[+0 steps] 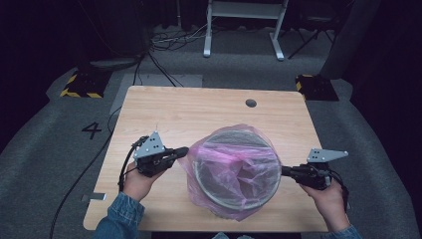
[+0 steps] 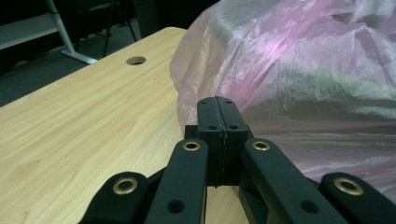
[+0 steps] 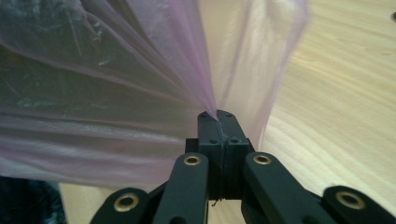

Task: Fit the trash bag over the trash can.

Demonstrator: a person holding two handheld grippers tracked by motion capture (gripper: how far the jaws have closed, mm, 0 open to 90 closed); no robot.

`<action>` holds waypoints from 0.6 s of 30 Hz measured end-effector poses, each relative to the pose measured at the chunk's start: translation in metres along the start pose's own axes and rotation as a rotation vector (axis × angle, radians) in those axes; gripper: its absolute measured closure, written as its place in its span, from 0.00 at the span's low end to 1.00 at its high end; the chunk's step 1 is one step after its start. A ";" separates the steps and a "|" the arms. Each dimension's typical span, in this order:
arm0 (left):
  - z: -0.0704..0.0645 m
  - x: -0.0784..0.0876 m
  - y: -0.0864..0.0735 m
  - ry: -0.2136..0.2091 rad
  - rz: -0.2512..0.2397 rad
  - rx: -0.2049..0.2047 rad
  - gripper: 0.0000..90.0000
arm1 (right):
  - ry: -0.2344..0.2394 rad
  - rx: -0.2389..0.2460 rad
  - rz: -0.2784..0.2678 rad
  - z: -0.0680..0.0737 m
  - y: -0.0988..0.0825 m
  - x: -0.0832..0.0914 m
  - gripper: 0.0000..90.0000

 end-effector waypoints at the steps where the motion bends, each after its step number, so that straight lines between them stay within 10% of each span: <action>1: 0.001 -0.002 0.000 -0.001 0.000 0.007 1.00 | -0.002 -0.006 -0.004 -0.002 -0.001 -0.001 0.99; 18: -0.004 -0.021 -0.008 0.015 0.053 -0.041 1.00 | 0.048 -0.044 0.138 -0.001 -0.023 -0.043 0.99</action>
Point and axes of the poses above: each handheld gripper's, and its own axes: x roughly backward along the jaws, y roughly out of its top, z roughly to its left, the point moved 7 cm from there along -x, roughly forward along the jaws, and after that the axes turned 8 degrees about x, right-handed, at the moved point
